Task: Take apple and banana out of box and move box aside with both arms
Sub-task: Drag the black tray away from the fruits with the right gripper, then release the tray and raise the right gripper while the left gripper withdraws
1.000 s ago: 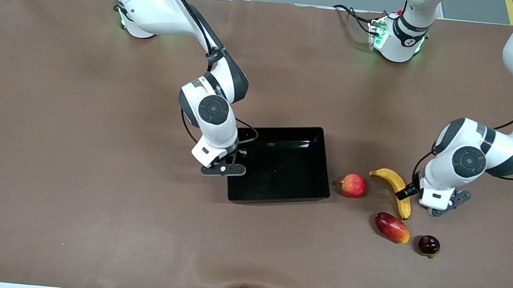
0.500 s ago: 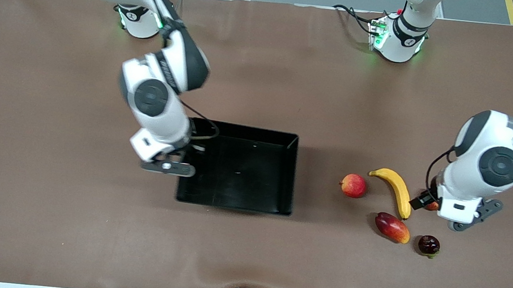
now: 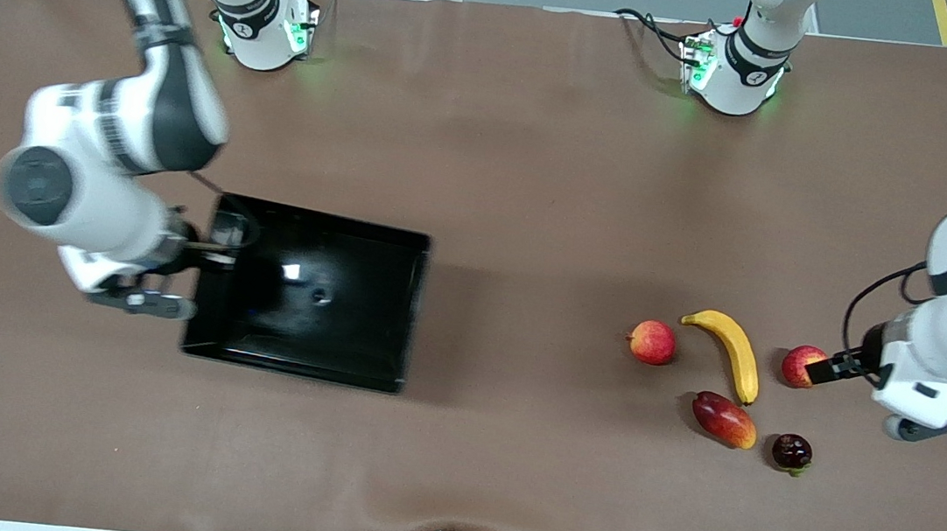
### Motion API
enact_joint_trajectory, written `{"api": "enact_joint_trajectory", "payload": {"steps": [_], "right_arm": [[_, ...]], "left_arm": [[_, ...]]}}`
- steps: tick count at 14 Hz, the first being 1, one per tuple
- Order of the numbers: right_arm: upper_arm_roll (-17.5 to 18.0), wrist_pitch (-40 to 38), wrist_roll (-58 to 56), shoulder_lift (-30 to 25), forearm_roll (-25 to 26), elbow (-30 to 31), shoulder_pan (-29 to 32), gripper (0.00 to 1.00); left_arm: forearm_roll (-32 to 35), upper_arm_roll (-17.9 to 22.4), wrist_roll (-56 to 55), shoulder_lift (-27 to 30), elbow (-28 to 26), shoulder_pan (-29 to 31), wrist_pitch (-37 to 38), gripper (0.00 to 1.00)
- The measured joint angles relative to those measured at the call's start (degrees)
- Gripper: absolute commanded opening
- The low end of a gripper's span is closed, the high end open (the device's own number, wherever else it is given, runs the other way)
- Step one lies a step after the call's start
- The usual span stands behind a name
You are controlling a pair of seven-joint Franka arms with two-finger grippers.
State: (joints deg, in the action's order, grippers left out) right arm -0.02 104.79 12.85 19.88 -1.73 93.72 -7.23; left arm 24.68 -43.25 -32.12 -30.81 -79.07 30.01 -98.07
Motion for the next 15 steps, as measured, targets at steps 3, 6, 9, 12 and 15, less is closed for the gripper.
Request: {"api": "enact_joint_trajectory", "payload": {"steps": [3,6,9,12,15], "right_arm": [[0.0,1.2,-6.8,-0.5,-0.2,2.9,6.8,0.0],[0.0,5.4,-12.2,-0.5,-0.2,4.5,11.6,0.0],[-0.1,11.2,-18.9,-0.5,-0.2,7.0,15.9,0.0],[-0.1,16.2,-25.4,0.3,-0.2,9.6,20.7,0.0],[-0.1,19.1,-30.1,2.7,-1.6,10.8,25.1,0.0]], "left_arm": [[-2.3,-0.1,5.5,2.8,1.5,1.4,1.7,1.0],[-2.5,-1.8,6.4,6.1,1.9,1.4,2.9,1.0],[-3.2,-2.9,7.6,11.1,1.9,1.1,6.2,1.0],[-4.6,-2.8,14.1,14.3,2.0,2.3,8.1,1.0],[-7.3,-2.3,21.2,16.4,2.0,5.2,8.3,1.0]]}}
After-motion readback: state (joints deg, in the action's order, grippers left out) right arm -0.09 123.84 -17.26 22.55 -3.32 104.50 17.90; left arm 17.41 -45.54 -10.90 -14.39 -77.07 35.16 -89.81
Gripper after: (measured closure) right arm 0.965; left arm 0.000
